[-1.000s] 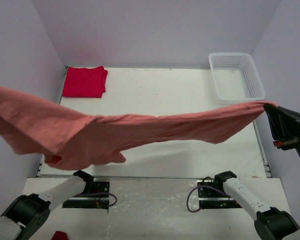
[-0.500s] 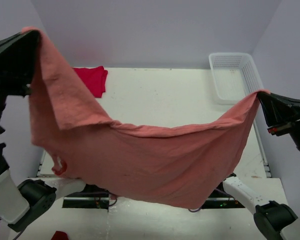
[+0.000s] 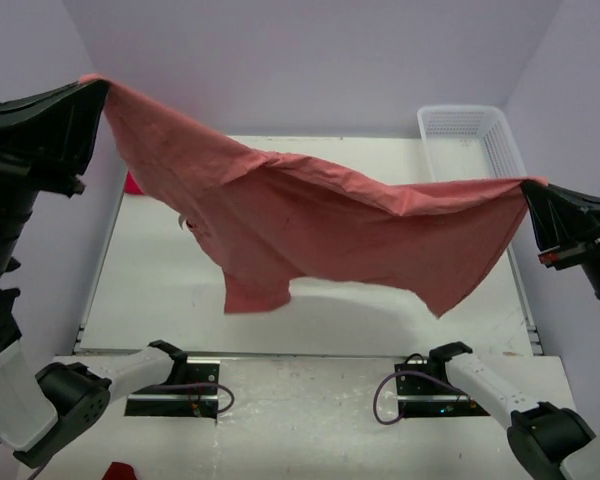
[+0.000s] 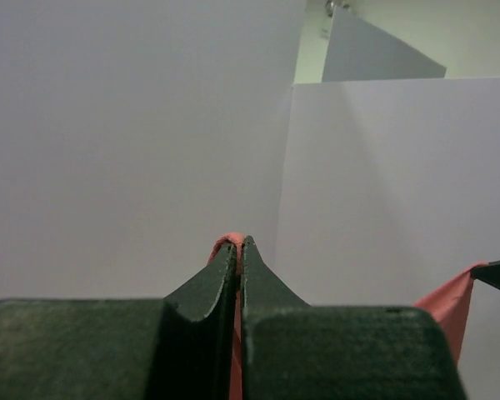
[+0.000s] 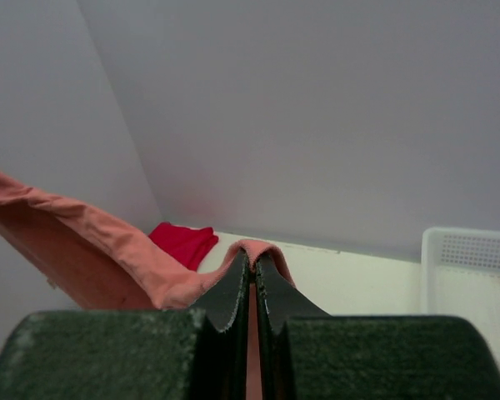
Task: Fold and stack the t-shirts
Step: Flatten out the tshirt
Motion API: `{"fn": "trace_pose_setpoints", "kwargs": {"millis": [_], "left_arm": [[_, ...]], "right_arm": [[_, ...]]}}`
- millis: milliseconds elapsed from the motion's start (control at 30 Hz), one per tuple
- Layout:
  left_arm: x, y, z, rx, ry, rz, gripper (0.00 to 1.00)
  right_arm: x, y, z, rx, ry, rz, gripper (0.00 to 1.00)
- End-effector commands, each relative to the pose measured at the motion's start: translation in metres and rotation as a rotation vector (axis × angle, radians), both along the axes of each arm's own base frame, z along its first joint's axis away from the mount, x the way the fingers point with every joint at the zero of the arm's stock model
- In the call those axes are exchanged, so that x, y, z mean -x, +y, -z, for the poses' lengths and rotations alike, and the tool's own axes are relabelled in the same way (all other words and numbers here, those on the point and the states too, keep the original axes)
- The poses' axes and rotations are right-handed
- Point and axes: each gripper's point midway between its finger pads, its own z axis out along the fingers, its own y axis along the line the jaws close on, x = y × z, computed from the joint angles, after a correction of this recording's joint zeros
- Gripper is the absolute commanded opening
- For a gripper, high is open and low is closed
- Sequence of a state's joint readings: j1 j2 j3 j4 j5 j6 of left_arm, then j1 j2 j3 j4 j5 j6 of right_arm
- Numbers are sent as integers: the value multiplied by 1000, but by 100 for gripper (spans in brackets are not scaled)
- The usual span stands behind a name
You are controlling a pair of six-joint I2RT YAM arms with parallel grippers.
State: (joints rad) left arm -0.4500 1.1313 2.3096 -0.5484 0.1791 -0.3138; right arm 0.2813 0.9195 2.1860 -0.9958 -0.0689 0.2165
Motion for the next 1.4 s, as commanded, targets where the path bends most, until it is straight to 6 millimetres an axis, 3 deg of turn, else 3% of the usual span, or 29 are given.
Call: {"fn": "trace_pose_setpoints", "kwargs": {"millis": [0, 267, 333, 400, 467, 500, 567, 600, 667, 700, 767, 800, 833, 867, 900, 933, 967, 1000, 1067, 1100, 1167, 1200, 1233, 1267, 1367], "left_arm": [[63, 19, -24, 70, -124, 74, 0], [127, 29, -36, 117, -206, 202, 0], [130, 28, -36, 120, -208, 211, 0], [120, 24, -34, 109, -188, 206, 0], [103, 20, -31, 103, -153, 185, 0], [86, 13, -27, 91, -122, 173, 0], [53, 7, -17, 76, -56, 125, 0], [23, -5, -7, 47, 2, 107, 0], [-15, -13, 6, 18, 74, 56, 0], [-52, -26, 22, -20, 142, 28, 0], [-95, -30, 41, -47, 223, -56, 0], [-133, -41, 63, -94, 290, -89, 0], [-153, -45, 74, -122, 316, -124, 0], [-172, -46, 85, -145, 342, -157, 0], [-206, -56, 107, -188, 394, -177, 0], [-228, -52, 120, -207, 420, -211, 0], [-259, -63, 147, -248, 474, -176, 0], [-276, -62, 157, -251, 492, -168, 0], [-321, -58, 200, -282, 575, -170, 0], [-336, -56, 210, -293, 577, -185, 0], [-372, -48, 260, -343, 647, -222, 0], [-385, -45, 278, -355, 670, -232, 0], [-399, -31, 294, -362, 695, -260, 0], [-415, -29, 322, -377, 741, -252, 0], [-445, -10, 371, -394, 811, -284, 0]], "right_arm": [[24, -7, -12, -20, -78, 1, 0], [69, -17, -12, -59, -142, -17, 0], [80, -19, -16, -70, -164, -25, 0], [85, -18, -20, -78, -175, -37, 0], [73, -18, -20, -81, -152, -19, 0], [67, -18, -21, -77, -142, -14, 0], [37, -17, -18, -67, -92, 32, 0], [22, -16, -15, -56, -67, 51, 0], [-30, -12, -2, -23, 18, 107, 0], [-48, -8, 4, -5, 49, 119, 0], [-103, 3, 21, 40, 127, 145, 0], [-124, 6, 31, 60, 162, 158, 0], [-142, 10, 35, 72, 176, 165, 0], [-179, 19, 55, 113, 241, 173, 0], [-198, 23, 65, 133, 269, 179, 0], [-216, 26, 71, 149, 284, 187, 0], [-234, 26, 81, 174, 311, 206, 0], [-267, 30, 103, 199, 371, 220, 0], [-298, 29, 124, 223, 417, 235, 0], [-324, 32, 151, 248, 471, 237, 0], [-350, 27, 176, 275, 517, 260, 0], [-371, 28, 202, 293, 566, 264, 0], [-381, 25, 213, 300, 586, 278, 0], [-391, 22, 224, 304, 605, 287, 0], [-419, 19, 262, 323, 661, 298, 0]]}}
